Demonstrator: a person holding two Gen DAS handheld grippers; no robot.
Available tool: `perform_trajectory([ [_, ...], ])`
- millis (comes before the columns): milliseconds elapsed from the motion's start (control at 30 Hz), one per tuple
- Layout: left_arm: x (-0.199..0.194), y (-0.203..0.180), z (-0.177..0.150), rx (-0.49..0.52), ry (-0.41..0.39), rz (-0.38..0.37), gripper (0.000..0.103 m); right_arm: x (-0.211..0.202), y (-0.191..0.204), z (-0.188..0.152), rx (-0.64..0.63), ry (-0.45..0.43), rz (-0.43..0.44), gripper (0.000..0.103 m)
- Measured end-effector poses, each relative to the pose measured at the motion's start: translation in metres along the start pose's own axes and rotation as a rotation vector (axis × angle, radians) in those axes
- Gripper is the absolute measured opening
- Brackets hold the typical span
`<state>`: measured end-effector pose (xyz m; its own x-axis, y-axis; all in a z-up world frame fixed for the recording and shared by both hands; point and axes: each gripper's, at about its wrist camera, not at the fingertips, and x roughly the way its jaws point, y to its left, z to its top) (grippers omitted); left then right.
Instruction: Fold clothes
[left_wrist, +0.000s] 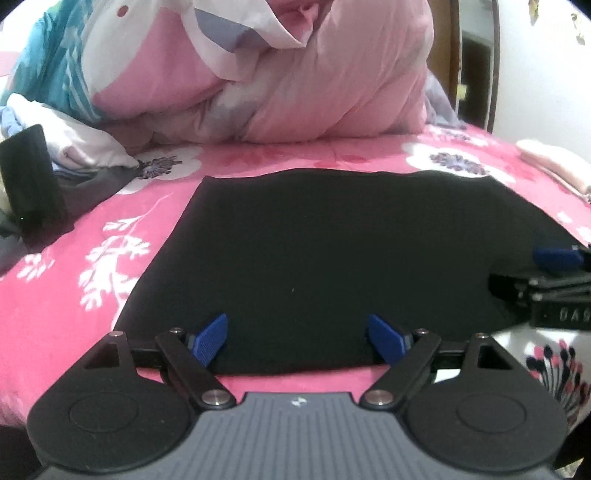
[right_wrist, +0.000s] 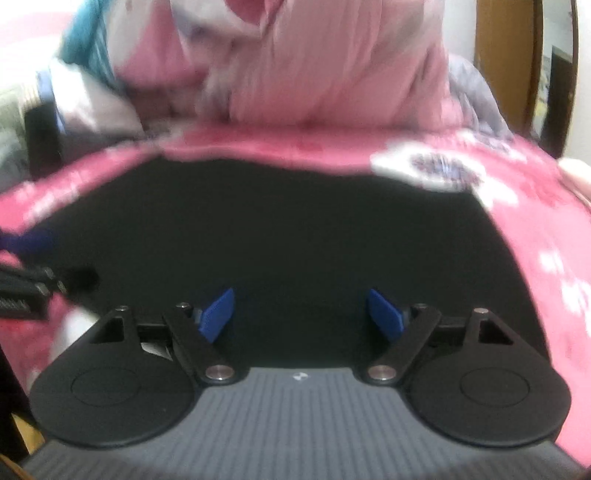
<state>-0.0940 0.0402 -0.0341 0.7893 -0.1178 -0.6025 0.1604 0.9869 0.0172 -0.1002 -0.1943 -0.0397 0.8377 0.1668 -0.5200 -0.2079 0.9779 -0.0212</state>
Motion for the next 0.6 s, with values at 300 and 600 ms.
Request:
perform_trajectory([
  [300,-0.006,0.014,-0.012,-0.005,-0.042,-0.067,0.088,-0.035,0.006,0.002,0.044,0.072,-0.022,0.085],
  [600,-0.009,0.017,-0.015,-0.019,-0.053,-0.083,0.089,0.009,0.004,0.053,0.071,0.074,-0.051,0.095],
])
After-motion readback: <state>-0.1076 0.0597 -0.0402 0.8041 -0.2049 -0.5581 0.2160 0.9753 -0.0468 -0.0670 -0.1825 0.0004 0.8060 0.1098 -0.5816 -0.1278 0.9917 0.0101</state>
